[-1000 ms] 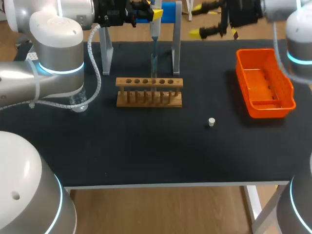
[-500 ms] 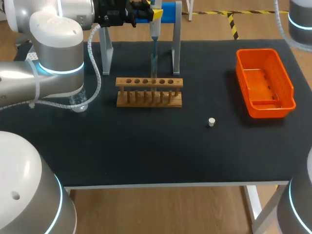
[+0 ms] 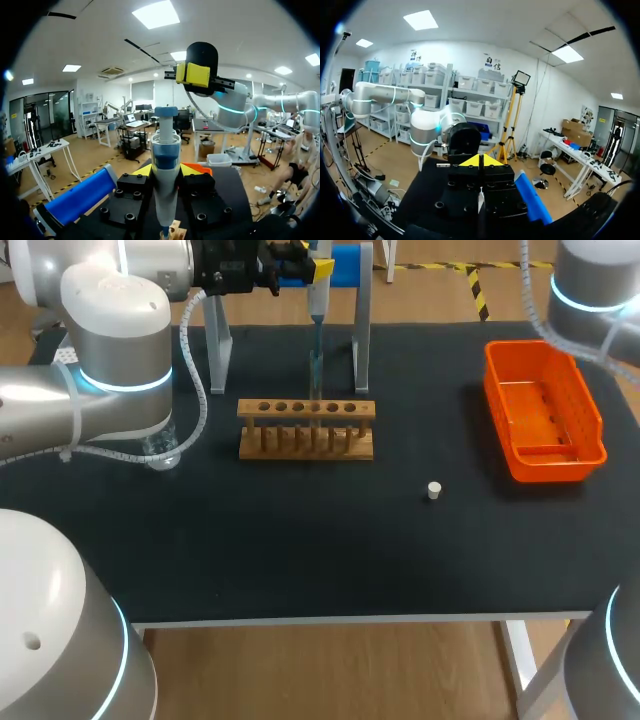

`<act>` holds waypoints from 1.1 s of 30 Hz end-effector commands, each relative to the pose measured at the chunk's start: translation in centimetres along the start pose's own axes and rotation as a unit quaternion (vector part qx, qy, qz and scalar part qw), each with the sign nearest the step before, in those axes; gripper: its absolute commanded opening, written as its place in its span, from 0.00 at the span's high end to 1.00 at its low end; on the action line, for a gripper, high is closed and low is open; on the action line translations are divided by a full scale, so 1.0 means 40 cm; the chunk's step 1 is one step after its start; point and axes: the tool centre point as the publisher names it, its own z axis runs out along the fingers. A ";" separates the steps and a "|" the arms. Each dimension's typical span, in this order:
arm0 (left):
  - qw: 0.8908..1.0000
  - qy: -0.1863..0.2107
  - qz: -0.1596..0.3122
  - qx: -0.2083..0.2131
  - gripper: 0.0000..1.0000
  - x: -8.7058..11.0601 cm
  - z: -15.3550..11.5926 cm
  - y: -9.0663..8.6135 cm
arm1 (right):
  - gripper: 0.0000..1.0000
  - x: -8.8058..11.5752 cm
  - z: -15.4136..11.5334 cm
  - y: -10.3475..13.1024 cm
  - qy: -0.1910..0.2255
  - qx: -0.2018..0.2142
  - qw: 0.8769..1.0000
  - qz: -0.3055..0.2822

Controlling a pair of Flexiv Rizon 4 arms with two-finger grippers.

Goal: Invert the test tube, pick up the pipette, mount the tip to pipette, aspirate from beaker and dispense into the tube, eject the tip, return the pipette, and cap with the stopper.

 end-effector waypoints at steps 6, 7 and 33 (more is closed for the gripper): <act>1.000 -0.001 0.000 0.000 1.00 0.000 0.001 -0.001 | 1.00 -0.032 0.068 -0.020 0.032 -0.061 0.998 0.013; 1.000 -0.001 0.000 0.000 1.00 0.000 0.001 -0.001 | 1.00 -0.032 0.069 -0.020 0.033 -0.061 0.997 0.013; 1.000 -0.001 0.000 0.000 1.00 0.000 0.001 -0.001 | 1.00 -0.051 0.131 -0.047 0.072 -0.081 0.991 0.082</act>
